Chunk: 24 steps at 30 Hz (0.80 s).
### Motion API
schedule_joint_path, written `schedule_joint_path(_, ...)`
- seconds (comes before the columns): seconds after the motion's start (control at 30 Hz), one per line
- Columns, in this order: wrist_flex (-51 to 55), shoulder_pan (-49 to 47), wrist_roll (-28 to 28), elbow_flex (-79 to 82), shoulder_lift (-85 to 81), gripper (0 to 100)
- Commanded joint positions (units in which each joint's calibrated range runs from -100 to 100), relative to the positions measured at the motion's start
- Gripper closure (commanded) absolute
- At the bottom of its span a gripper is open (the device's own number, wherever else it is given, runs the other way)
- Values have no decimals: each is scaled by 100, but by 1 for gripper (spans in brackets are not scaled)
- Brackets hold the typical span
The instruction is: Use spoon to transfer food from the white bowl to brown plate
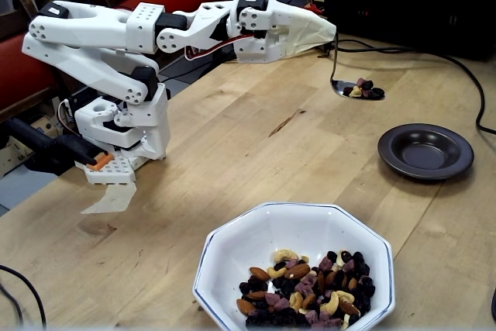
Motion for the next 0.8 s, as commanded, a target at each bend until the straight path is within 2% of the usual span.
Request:
schedule_joint_path(0.0,-478,-40,10,-140,177,97)
schedule_joint_path(0.37,-2304,-33,10,170,1854,97)
schedule_joint_path(0.77,-3450,-40,10,152,3352,97)
